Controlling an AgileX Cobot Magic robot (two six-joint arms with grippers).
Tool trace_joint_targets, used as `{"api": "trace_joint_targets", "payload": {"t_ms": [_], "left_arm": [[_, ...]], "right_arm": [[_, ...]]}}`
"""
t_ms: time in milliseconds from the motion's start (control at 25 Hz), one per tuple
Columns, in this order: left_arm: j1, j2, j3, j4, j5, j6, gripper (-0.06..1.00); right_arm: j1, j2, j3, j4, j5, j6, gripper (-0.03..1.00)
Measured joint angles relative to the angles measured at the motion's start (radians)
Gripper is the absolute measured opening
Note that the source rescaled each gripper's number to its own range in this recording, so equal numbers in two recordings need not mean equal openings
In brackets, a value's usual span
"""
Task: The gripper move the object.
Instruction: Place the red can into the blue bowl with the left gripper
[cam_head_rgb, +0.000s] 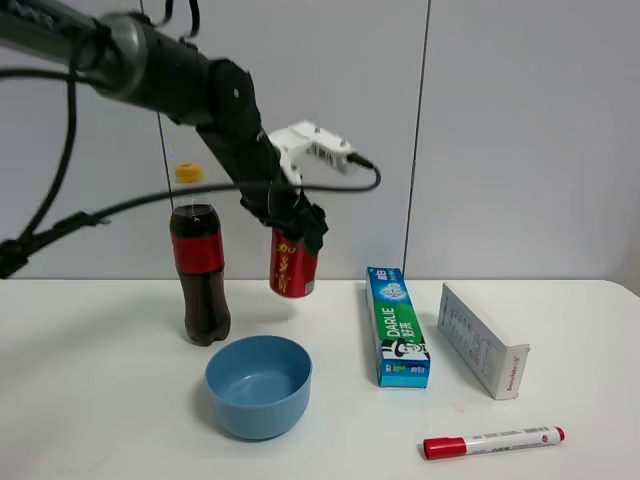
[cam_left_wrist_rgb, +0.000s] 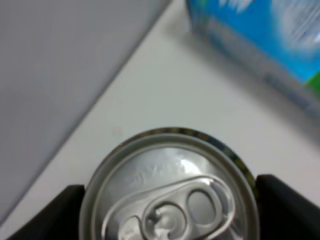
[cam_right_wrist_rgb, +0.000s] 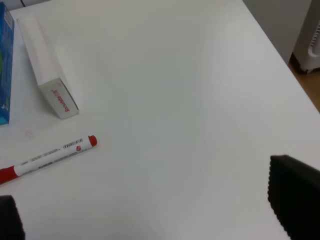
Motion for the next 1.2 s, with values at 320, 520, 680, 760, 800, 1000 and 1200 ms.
{"api": "trace_joint_targets", "payload": {"t_ms": [320, 520, 680, 760, 800, 1000, 1200], "left_arm": [[-0.071, -0.203, -0.001, -0.057, 0.162, -0.093, 0.00], [-0.094, -0.240, -0.001, -0.058, 0.338, -0.159, 0.00], [-0.095, -0.265, 0.020, -0.057, 0.393, -0.181, 0.00], [-0.095, -0.287, 0.072, -0.055, 0.396, -0.191, 0.00], [-0.095, -0.302, 0.102, -0.055, 0.394, -0.193, 0.00], [-0.095, -0.383, 0.328, -0.054, 0.263, -0.196, 0.00], [-0.095, -0.437, 0.516, -0.054, 0.106, -0.195, 0.00]], "right_arm": [[0.000, 0.000, 0.000, 0.000, 0.000, 0.000, 1.00], [0.000, 0.000, 0.000, 0.000, 0.000, 0.000, 1.00], [0.000, 0.000, 0.000, 0.000, 0.000, 0.000, 1.00], [0.000, 0.000, 0.000, 0.000, 0.000, 0.000, 1.00], [0.000, 0.000, 0.000, 0.000, 0.000, 0.000, 1.00], [0.000, 0.000, 0.000, 0.000, 0.000, 0.000, 1.00], [0.000, 0.000, 0.000, 0.000, 0.000, 0.000, 1.00]]}}
